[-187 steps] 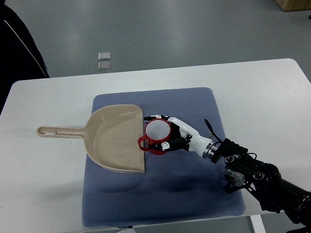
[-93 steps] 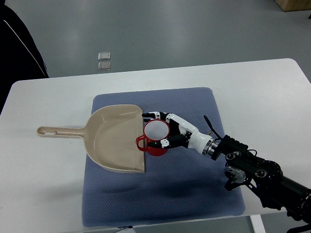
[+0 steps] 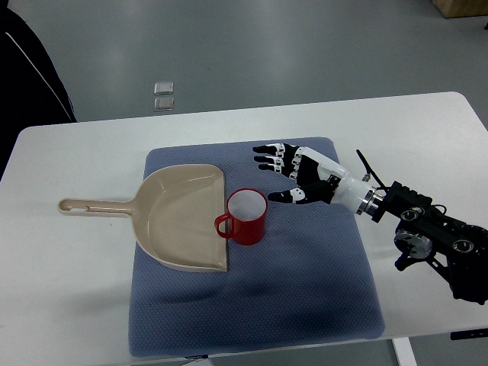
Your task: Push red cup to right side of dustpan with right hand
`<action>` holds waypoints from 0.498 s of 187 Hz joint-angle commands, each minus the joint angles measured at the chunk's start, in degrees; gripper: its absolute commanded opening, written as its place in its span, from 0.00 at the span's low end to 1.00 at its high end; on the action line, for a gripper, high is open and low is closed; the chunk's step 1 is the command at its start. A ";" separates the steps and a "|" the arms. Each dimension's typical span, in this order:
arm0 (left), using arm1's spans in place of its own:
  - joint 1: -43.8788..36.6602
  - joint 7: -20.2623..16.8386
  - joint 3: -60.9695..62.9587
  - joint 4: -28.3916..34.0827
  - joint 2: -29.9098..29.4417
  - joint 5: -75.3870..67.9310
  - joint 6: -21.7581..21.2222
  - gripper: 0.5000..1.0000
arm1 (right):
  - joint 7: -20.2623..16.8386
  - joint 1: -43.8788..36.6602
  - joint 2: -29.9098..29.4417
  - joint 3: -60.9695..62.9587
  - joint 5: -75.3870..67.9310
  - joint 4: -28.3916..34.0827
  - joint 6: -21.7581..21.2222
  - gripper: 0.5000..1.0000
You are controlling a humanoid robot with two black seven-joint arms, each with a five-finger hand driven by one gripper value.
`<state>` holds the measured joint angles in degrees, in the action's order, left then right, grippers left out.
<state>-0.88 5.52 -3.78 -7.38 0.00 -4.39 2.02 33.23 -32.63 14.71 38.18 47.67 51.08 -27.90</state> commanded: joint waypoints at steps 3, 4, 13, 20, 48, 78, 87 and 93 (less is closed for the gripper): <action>0.00 0.02 0.00 0.00 0.00 0.00 0.00 1.00 | -0.01 -1.30 2.96 0.05 -0.21 0.43 -0.40 0.86; 0.00 -0.07 0.00 0.00 0.00 0.00 0.00 1.00 | -0.01 -1.47 3.22 0.14 -0.21 0.34 -0.40 0.86; 0.00 0.02 0.00 0.00 0.00 0.00 0.00 1.00 | -0.09 -2.35 4.10 0.40 -0.30 0.08 -0.31 0.86; 0.00 -0.07 0.00 0.00 0.00 0.00 -0.08 1.00 | -0.62 -3.05 4.45 1.19 -0.56 -0.27 -0.40 0.86; 0.00 0.02 0.00 0.00 0.00 0.00 -0.08 1.00 | -13.36 -4.64 5.95 5.32 -6.71 -2.38 -0.40 0.86; 0.00 0.02 0.00 0.00 0.00 0.00 0.00 1.00 | -26.64 -6.74 5.95 9.81 -19.37 -7.57 -0.40 0.87; 0.00 -0.07 0.00 0.00 0.00 0.00 0.00 1.00 | -28.48 -7.80 6.03 9.98 -21.21 -8.18 -0.31 0.87; 0.00 -0.07 0.00 0.00 0.00 0.00 0.00 1.00 | -29.10 -8.15 6.03 9.98 -21.57 -8.27 -0.23 0.87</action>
<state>-0.88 5.52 -3.78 -7.38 0.00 -4.39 2.00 8.26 -39.07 20.70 47.39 29.89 44.29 -28.31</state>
